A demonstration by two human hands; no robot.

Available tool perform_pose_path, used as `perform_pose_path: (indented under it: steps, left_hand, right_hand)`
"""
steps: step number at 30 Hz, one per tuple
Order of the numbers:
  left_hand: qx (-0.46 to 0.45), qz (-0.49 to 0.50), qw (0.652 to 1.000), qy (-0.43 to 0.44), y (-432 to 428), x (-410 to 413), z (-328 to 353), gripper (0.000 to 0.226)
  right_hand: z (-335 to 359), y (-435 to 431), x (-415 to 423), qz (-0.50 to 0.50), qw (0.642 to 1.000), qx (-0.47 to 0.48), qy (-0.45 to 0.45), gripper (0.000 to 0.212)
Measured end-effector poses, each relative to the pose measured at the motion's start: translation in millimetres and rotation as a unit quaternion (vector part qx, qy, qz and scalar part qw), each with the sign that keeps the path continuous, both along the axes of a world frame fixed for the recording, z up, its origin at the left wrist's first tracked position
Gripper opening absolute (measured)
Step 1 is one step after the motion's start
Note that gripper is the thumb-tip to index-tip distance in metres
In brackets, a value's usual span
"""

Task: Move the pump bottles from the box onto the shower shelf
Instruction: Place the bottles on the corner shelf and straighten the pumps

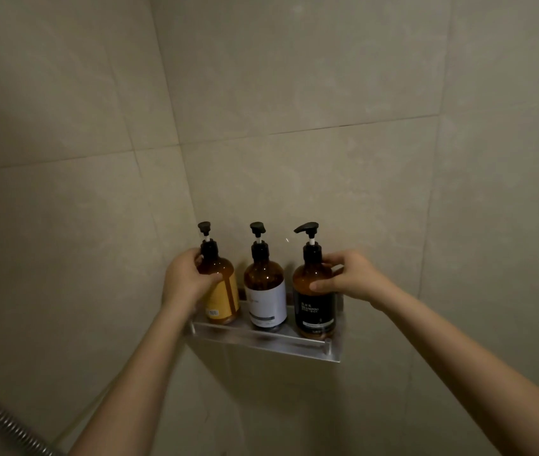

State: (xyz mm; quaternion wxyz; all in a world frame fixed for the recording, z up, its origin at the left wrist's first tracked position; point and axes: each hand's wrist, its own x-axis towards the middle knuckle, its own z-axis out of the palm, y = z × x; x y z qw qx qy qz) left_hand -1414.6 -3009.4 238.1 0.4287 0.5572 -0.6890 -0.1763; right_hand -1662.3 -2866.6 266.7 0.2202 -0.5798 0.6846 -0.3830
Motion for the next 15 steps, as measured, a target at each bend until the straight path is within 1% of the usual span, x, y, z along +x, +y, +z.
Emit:
perform_pose_path:
  steps: [3, 6, 10, 13, 15]
  left_hand:
    - [0.031, -0.029, 0.999, 0.003, -2.0, 2.6, 4.3, 0.069]
    - [0.025, -0.039, 0.999, 0.017, 2.0, 0.6, 3.6, 0.065]
    - [-0.011, -0.012, 0.999, -0.042, 4.8, -0.1, 1.1, 0.059]
    - [0.010, -0.005, 0.999, -0.050, 3.1, 1.0, 3.7, 0.053]
    - [0.032, -0.013, 0.998, -0.049, 1.5, 2.6, 6.7, 0.055]
  right_hand:
    - [0.8, 1.0, -0.7, 0.001, 1.000, 0.004, 0.010, 0.057]
    - [1.3, 1.6, -0.1, 0.000, 1.000, 0.004, 0.011, 0.054]
    - [1.8, 2.2, 1.5, -0.004, 1.000, 0.008, 0.010, 0.055]
    - [1.2, 2.4, 2.6, -0.002, 1.000, 0.006, 0.011, 0.053]
    - [1.2, 2.6, 3.3, -0.002, 1.000, 0.007, 0.014, 0.053]
